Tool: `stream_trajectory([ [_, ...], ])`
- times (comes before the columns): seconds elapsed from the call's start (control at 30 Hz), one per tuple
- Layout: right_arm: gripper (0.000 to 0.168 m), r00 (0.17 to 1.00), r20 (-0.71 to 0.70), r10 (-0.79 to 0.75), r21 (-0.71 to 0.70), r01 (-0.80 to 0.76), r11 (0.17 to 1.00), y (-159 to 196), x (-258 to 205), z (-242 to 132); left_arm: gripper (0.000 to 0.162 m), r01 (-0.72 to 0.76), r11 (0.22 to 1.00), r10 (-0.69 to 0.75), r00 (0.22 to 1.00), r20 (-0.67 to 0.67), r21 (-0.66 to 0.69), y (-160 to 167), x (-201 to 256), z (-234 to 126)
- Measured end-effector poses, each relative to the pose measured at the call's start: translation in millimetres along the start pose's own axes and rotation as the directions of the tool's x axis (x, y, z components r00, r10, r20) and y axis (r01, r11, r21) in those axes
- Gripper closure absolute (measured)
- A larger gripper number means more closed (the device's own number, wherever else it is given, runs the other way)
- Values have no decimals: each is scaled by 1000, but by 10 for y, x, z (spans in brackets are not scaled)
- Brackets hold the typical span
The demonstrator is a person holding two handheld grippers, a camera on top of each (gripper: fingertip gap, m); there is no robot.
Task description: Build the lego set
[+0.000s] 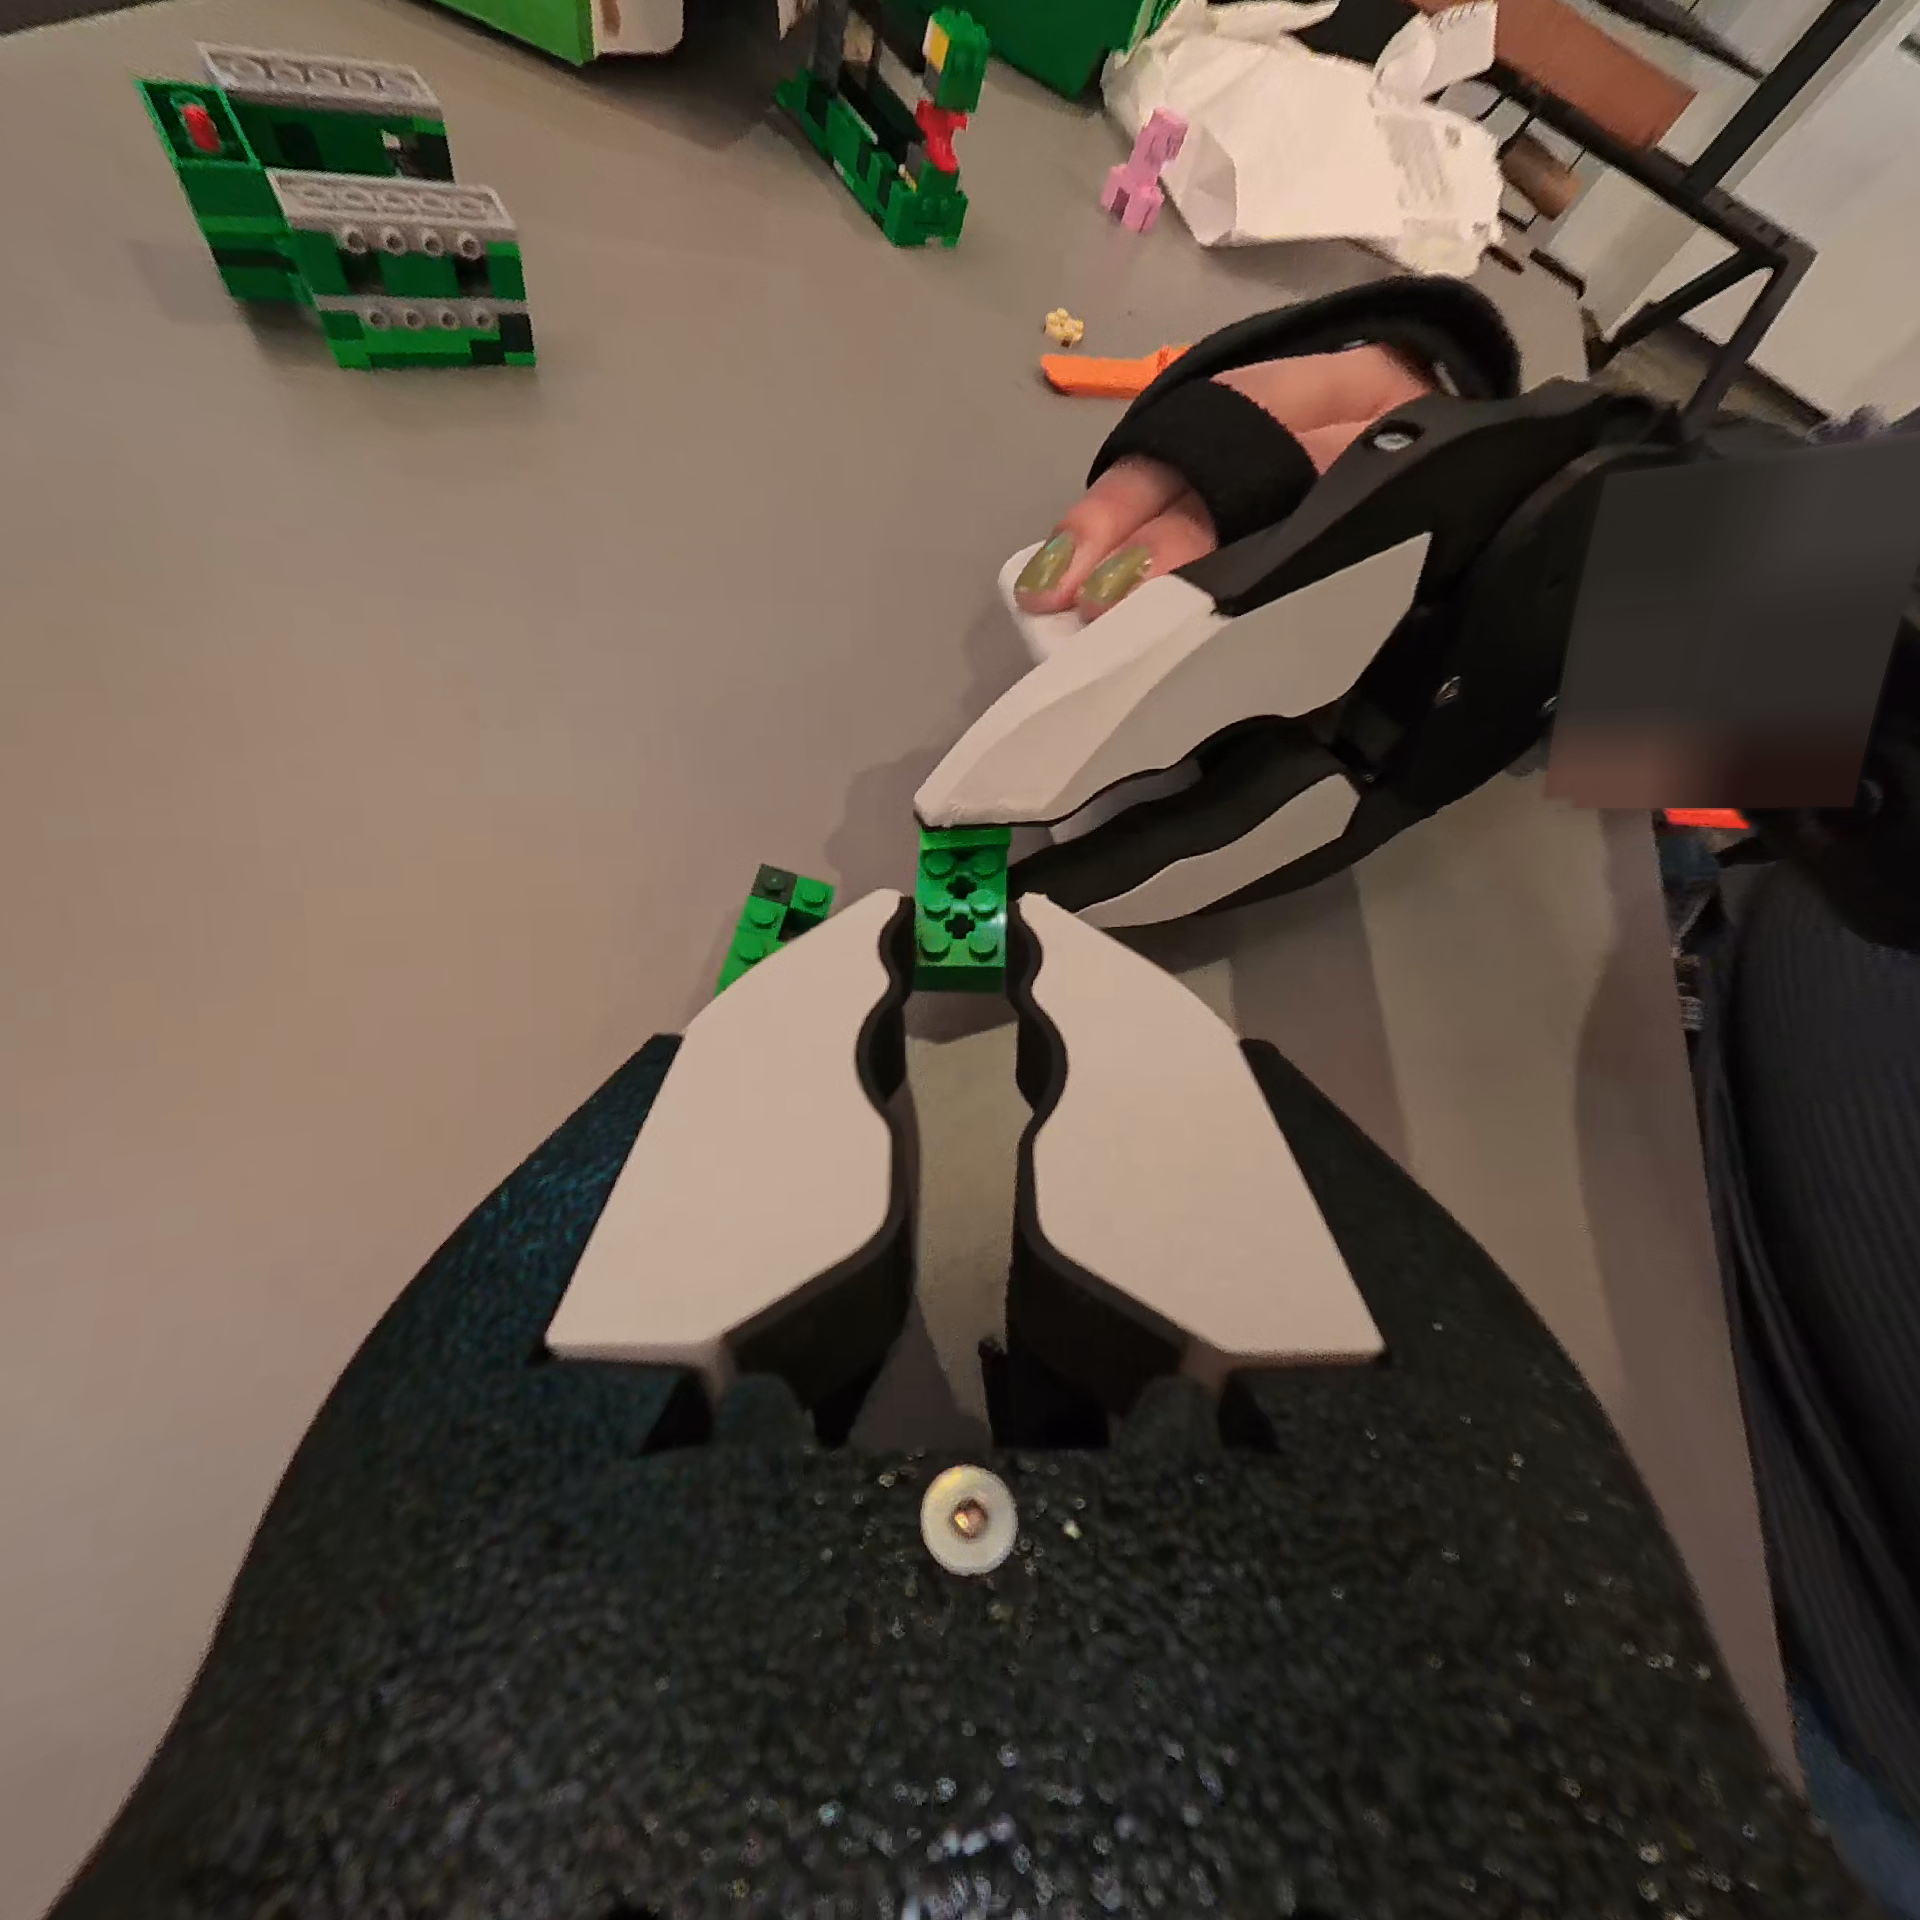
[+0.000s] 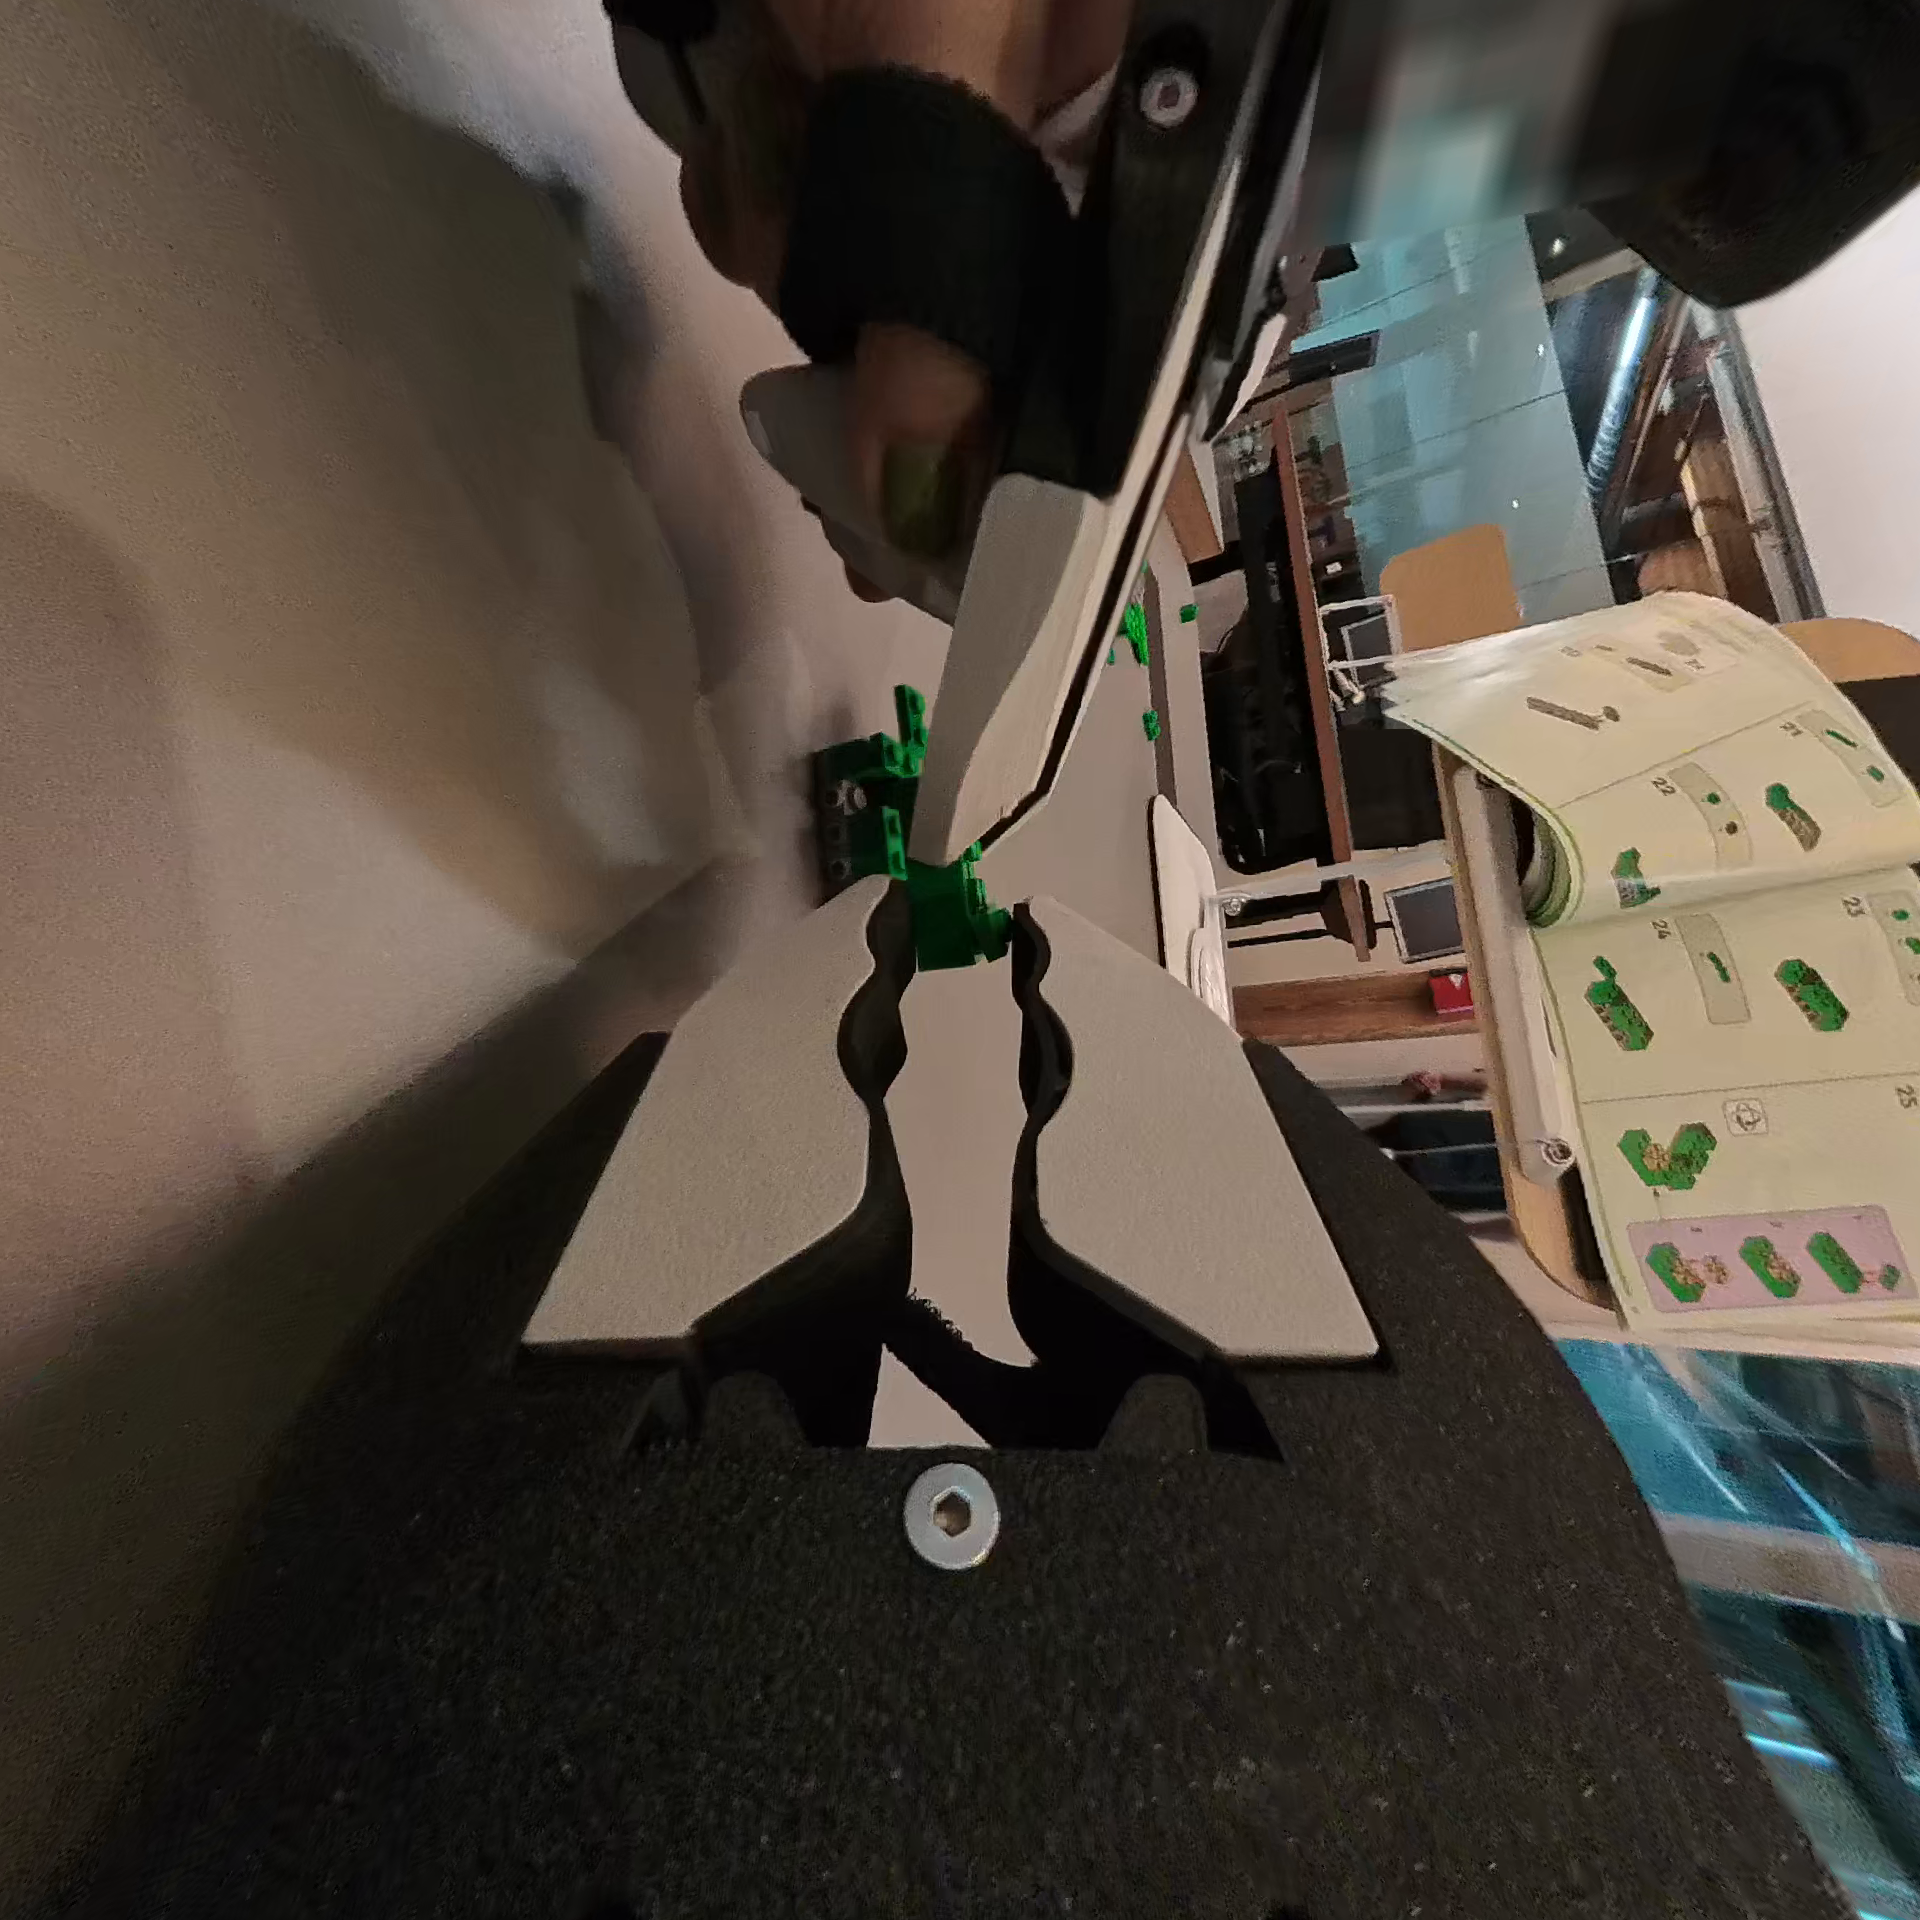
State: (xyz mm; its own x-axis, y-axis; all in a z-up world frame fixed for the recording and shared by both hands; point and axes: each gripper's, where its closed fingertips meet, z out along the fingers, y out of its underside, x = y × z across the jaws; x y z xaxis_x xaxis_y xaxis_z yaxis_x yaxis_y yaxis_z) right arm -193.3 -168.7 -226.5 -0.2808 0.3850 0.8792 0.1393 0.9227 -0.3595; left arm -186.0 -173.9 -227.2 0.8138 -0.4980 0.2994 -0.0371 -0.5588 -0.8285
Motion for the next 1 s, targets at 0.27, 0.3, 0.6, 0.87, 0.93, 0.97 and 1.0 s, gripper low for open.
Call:
stream_trajectory([
  [0.27,150,999,-11,-33,21,34,999,21,2,-18,135,-14,1000,14,1000,-19,22,-46,43,-6],
  [0.3,150,999,-12,-39,24,39,999,18,-2,-21,134,-10,1000,10,1000,-20,11,-33,41,-1],
  [0.6,150,999,-23,-27,36,28,999,14,29,-36,145,-14,1000,14,1000,7,-11,-2,23,51],
  [0.87,151,994,-104,-23,-28,20,999,56,150,-20,146,6,996,-11,998,58,87,-141,-22,29],
  [0.93,151,993,-118,-13,-26,10,1000,48,180,-31,146,14,993,-19,999,48,113,-174,-14,16],
  [0.97,151,992,-122,-10,-26,7,1000,44,191,-35,145,20,992,-26,999,41,124,-186,-11,10],
  [1.0,151,992,-128,-9,-26,6,1000,40,201,-38,145,27,991,-32,999,34,134,-197,-8,5],
])
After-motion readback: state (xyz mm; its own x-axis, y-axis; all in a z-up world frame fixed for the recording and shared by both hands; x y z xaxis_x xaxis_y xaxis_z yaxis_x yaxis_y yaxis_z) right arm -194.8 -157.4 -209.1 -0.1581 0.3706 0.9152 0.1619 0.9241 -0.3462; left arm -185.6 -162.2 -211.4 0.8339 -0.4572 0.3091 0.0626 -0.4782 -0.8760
